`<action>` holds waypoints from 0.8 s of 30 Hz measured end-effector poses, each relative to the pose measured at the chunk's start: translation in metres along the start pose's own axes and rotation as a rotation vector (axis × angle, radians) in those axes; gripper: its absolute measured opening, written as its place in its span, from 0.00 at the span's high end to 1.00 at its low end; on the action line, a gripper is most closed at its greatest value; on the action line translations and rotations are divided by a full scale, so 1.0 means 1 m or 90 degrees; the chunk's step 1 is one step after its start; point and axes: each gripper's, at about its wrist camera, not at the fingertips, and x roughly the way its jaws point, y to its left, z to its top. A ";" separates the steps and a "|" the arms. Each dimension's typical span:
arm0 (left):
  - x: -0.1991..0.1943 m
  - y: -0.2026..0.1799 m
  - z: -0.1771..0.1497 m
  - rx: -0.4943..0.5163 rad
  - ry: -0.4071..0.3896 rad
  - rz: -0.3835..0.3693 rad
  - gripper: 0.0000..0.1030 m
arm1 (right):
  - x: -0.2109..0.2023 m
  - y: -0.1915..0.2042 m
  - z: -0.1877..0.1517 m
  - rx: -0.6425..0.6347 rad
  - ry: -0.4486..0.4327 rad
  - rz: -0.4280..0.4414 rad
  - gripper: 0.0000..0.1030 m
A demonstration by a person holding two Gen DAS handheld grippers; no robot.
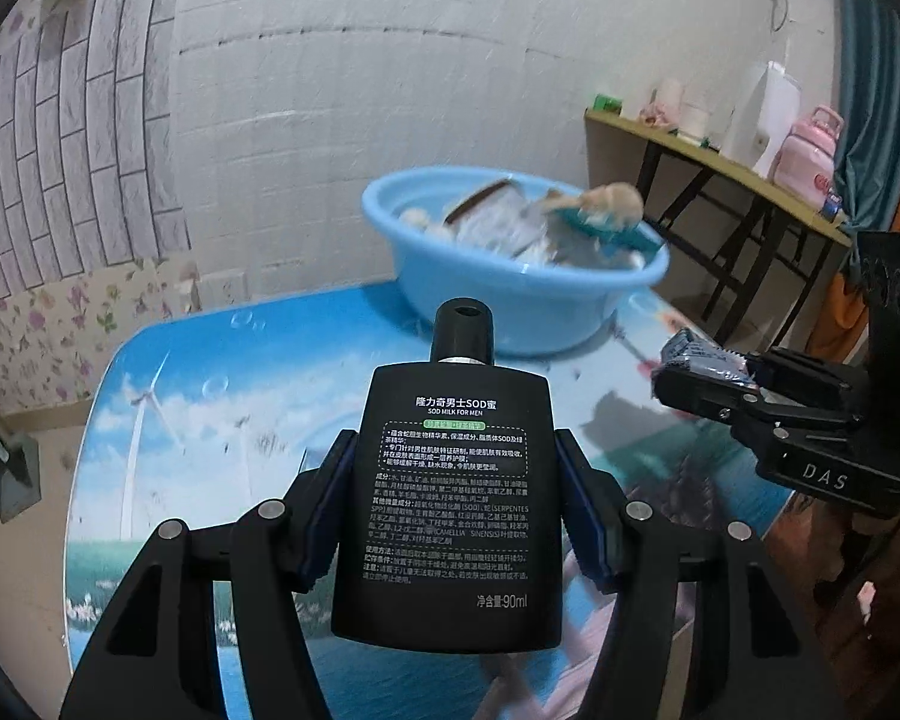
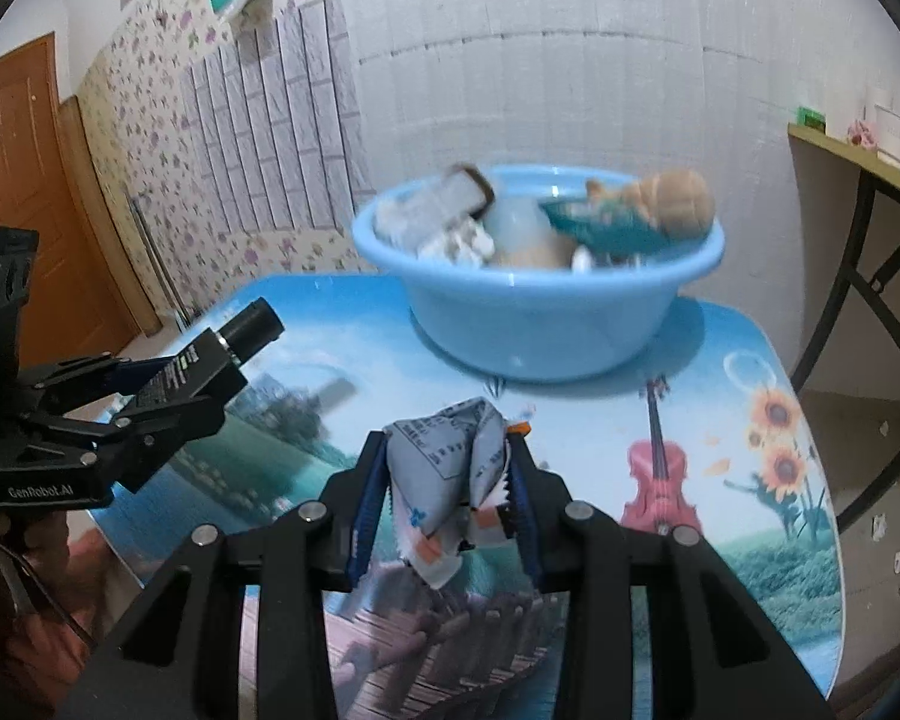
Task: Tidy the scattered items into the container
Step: 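Carry bottle and packet over the blue basin and open both grippers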
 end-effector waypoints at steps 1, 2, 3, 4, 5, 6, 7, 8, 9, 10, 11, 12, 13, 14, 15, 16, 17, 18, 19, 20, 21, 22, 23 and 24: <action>-0.001 -0.002 0.003 0.001 -0.003 -0.002 0.40 | -0.003 0.001 0.004 0.000 -0.008 0.000 0.64; -0.002 -0.003 0.007 0.003 -0.006 -0.004 0.40 | -0.005 0.002 0.008 -0.001 -0.014 0.000 0.64; -0.003 -0.004 0.009 0.003 -0.009 -0.005 0.40 | -0.008 0.002 0.012 0.000 -0.020 0.001 0.64; -0.003 -0.006 0.014 0.003 -0.014 -0.009 0.40 | -0.011 0.001 0.015 0.002 -0.027 0.003 0.64; -0.004 -0.006 0.018 0.002 -0.017 -0.013 0.40 | -0.014 0.000 0.018 0.005 -0.033 0.005 0.64; -0.004 -0.006 0.022 0.001 -0.020 -0.016 0.40 | -0.017 -0.001 0.024 0.007 -0.043 0.007 0.64; -0.004 -0.007 0.027 0.001 -0.024 -0.017 0.40 | -0.018 0.000 0.030 0.005 -0.049 0.007 0.64; -0.004 -0.008 0.032 0.004 -0.027 -0.016 0.40 | -0.020 -0.001 0.036 0.003 -0.057 0.005 0.64; -0.003 -0.009 0.035 0.006 -0.029 -0.014 0.40 | -0.021 -0.003 0.044 0.004 -0.066 -0.001 0.64; -0.002 -0.010 0.042 0.007 -0.032 -0.012 0.40 | -0.021 -0.004 0.049 0.006 -0.071 -0.002 0.64; 0.000 -0.011 0.046 0.008 -0.035 -0.012 0.40 | -0.020 -0.006 0.054 0.009 -0.073 -0.002 0.64; 0.002 -0.012 0.051 0.011 -0.038 -0.012 0.40 | -0.019 -0.008 0.058 0.013 -0.076 0.000 0.64; 0.003 -0.012 0.055 0.012 -0.039 -0.012 0.40 | -0.017 -0.010 0.062 0.014 -0.079 0.000 0.64; 0.006 -0.013 0.060 0.015 -0.039 -0.012 0.40 | -0.014 -0.012 0.066 0.013 -0.080 0.000 0.64; 0.010 -0.014 0.065 0.018 -0.039 -0.013 0.40 | -0.011 -0.013 0.070 0.012 -0.081 0.000 0.64; 0.014 -0.015 0.069 0.021 -0.037 -0.013 0.40 | -0.009 -0.014 0.072 0.012 -0.082 0.001 0.64; 0.017 -0.016 0.072 0.024 -0.036 -0.012 0.40 | -0.006 -0.016 0.073 0.012 -0.083 0.003 0.64; 0.021 -0.017 0.076 0.027 -0.035 -0.013 0.40 | -0.003 -0.018 0.076 0.013 -0.083 0.004 0.64; 0.024 -0.018 0.081 0.028 -0.036 -0.014 0.40 | -0.001 -0.020 0.077 0.014 -0.083 0.005 0.64; 0.025 -0.019 0.086 0.027 -0.039 -0.015 0.40 | 0.001 -0.022 0.078 0.016 -0.082 0.005 0.64; 0.026 -0.018 0.089 0.026 -0.042 -0.015 0.40 | 0.003 -0.024 0.080 0.019 -0.082 0.006 0.64; 0.024 -0.018 0.094 0.026 -0.048 -0.016 0.40 | 0.005 -0.028 0.082 0.023 -0.083 0.007 0.64; 0.023 -0.018 0.099 0.027 -0.055 -0.017 0.40 | 0.006 -0.030 0.085 0.025 -0.083 0.007 0.64; 0.021 -0.018 0.105 0.029 -0.062 -0.017 0.40 | 0.007 -0.033 0.088 0.027 -0.085 0.008 0.64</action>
